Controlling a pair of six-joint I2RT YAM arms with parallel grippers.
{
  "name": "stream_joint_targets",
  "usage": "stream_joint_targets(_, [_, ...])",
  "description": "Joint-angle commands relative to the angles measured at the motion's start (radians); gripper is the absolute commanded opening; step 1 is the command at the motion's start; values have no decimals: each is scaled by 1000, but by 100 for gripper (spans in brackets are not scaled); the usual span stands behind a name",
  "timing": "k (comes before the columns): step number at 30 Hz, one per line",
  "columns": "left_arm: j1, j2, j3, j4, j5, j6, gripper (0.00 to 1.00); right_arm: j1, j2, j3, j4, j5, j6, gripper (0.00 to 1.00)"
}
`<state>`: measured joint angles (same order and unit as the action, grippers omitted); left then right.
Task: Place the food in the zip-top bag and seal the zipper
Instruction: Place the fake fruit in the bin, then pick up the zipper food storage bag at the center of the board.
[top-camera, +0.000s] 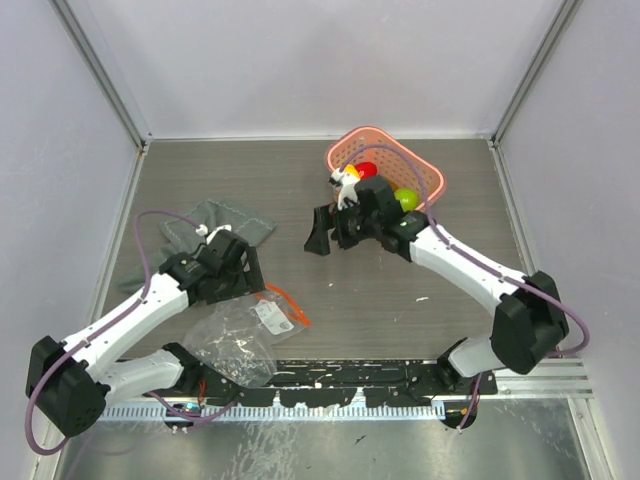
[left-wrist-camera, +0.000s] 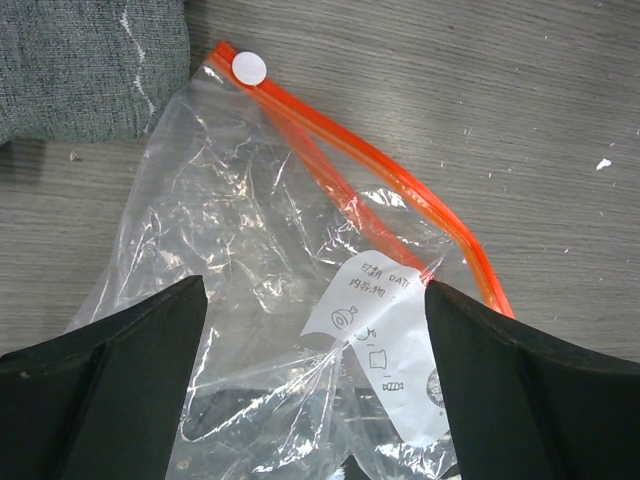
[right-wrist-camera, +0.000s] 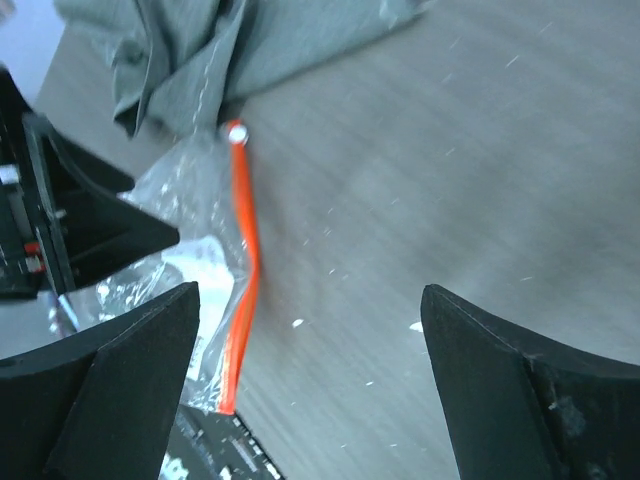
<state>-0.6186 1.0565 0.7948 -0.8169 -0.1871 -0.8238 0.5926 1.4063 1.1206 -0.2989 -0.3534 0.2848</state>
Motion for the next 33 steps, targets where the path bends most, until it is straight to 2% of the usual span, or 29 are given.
stream_joint_targets(1, [8,-17,-16,55,15,-16,91,68,44,-63,147,-90,112,95])
stream_joint_targets(11, [8,-8,-75,133,62,-44,89,159,166,-168,380,-162,221,85])
stream_joint_targets(24, [8,-13,-91,150,65,-48,88,244,349,-201,537,-210,301,67])
stream_joint_targets(28, [8,-17,-94,150,65,-51,88,245,368,-219,577,-236,326,55])
stream_joint_targets(33, [8,-33,-100,158,62,-56,88,247,365,-229,603,-258,339,35])
